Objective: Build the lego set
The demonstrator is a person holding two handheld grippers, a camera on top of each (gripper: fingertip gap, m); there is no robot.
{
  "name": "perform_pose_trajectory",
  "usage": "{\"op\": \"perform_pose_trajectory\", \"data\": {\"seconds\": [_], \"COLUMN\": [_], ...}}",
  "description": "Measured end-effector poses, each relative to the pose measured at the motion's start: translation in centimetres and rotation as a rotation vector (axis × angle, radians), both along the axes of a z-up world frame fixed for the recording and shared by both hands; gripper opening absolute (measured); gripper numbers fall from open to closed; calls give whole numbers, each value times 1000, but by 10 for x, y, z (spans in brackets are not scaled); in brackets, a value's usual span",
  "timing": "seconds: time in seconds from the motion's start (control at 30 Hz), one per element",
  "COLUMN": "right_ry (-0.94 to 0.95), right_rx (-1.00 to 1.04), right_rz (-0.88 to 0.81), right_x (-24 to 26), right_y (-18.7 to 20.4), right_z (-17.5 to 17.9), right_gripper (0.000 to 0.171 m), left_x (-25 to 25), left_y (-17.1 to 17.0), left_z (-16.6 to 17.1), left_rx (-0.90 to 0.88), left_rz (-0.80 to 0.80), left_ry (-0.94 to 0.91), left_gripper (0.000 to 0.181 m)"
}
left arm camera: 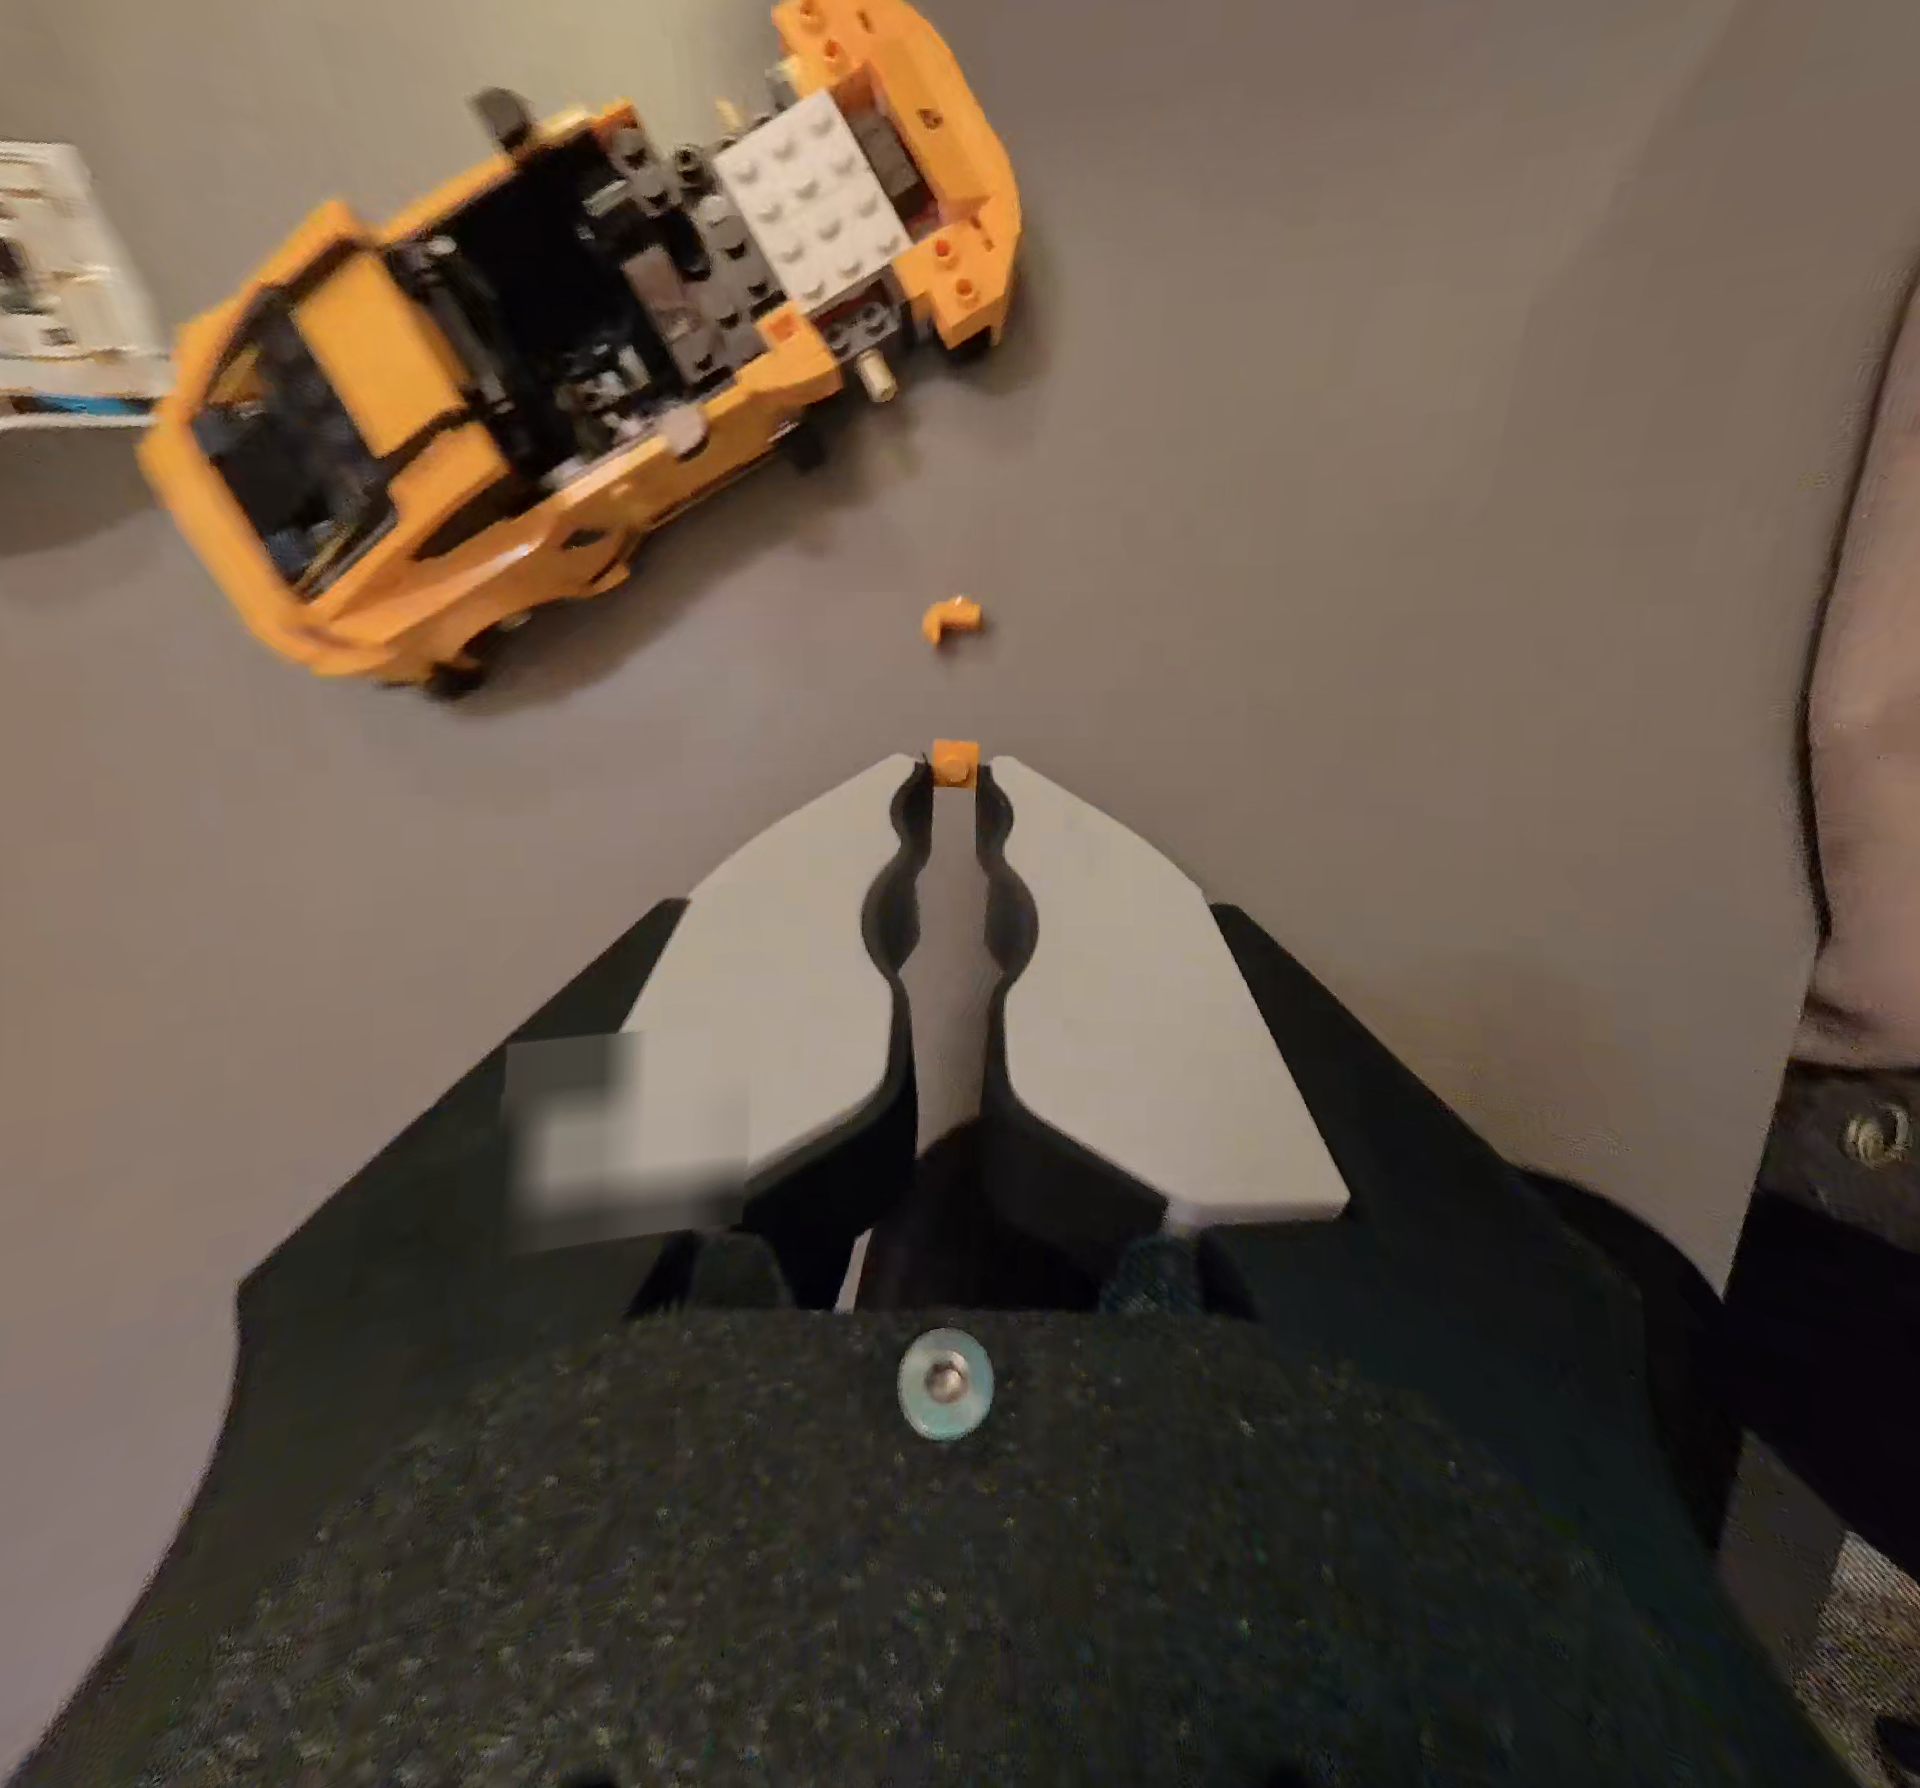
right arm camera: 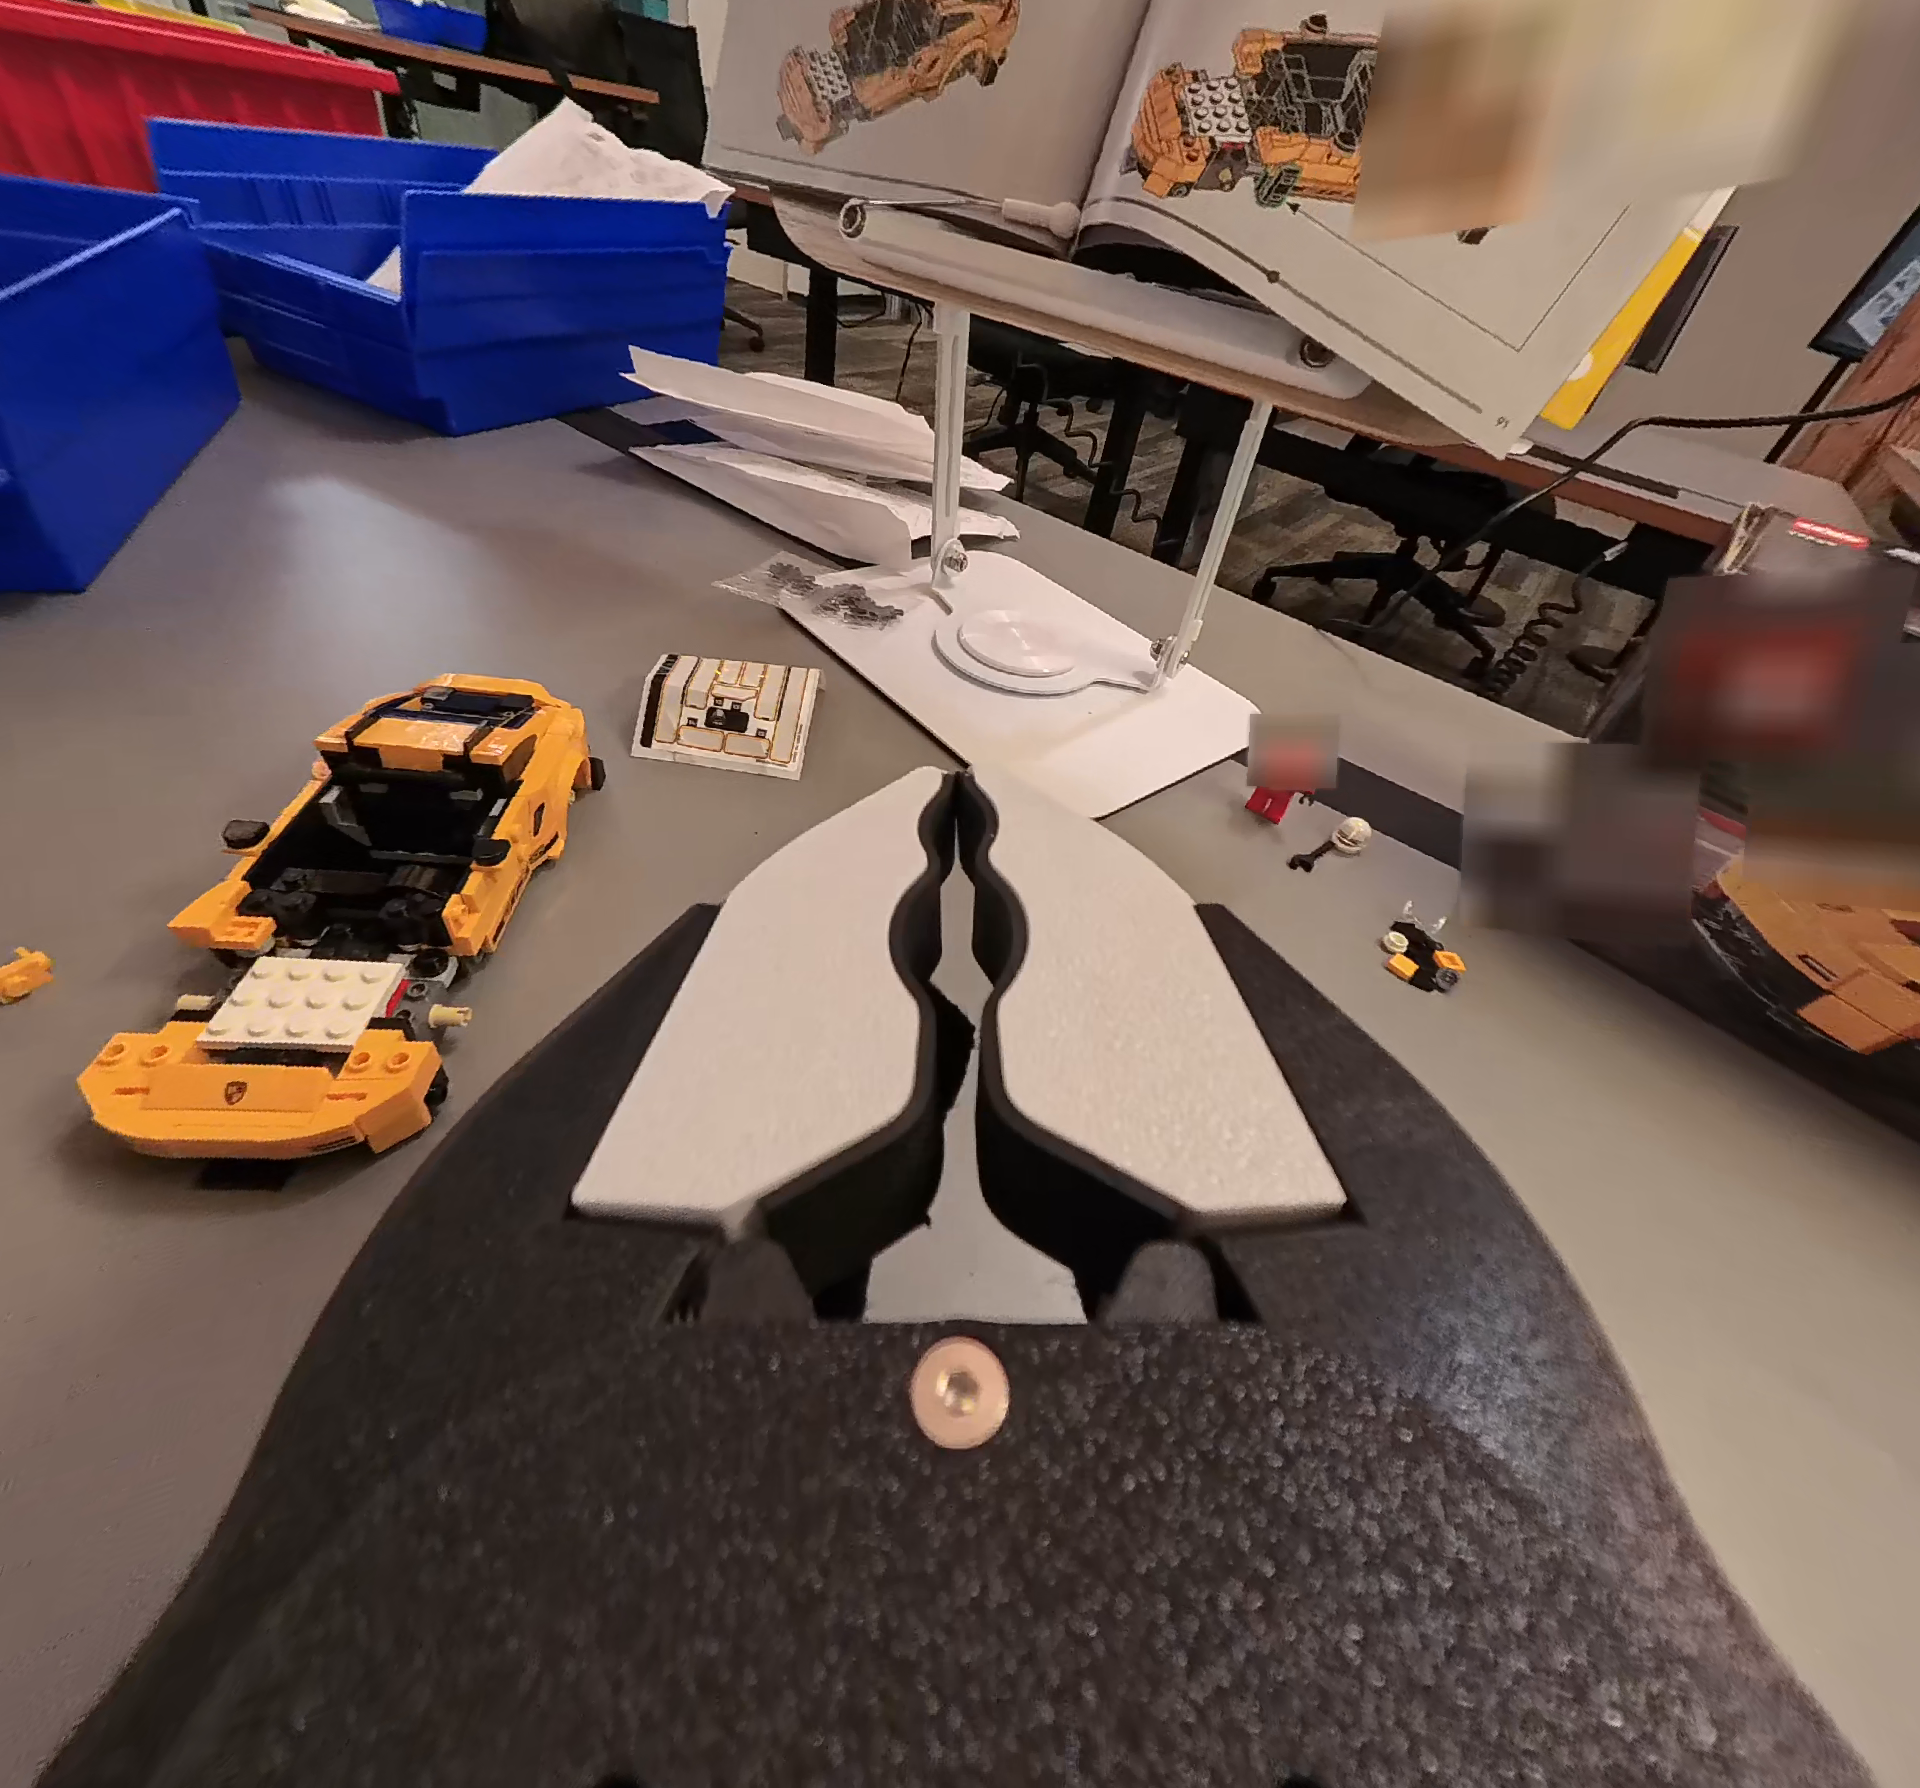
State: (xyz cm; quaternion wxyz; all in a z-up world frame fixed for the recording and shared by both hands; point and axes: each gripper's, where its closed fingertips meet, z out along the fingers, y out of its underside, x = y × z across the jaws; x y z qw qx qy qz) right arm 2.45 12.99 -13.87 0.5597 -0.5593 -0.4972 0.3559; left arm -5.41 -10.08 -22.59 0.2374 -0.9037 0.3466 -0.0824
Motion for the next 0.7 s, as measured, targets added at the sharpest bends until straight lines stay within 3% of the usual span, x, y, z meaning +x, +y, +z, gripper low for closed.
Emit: {"op": "perform_pose_trajectory", "data": {"seconds": [0.27, 0.7], "right_ry": [-9, -33], "right_rx": [-3, -8], "right_rz": [25, 34], "right_x": [-1, -3], "right_y": [-3, -5], "right_z": [-1, -6], "right_gripper": [0, 0], "left_x": [13, 20], "left_y": [7, 6], "left_z": [-26, -27], "left_rx": [-41, -17], "left_rz": [-17, -48], "left_ry": [16, 8], "left_gripper": [7, 8]}}
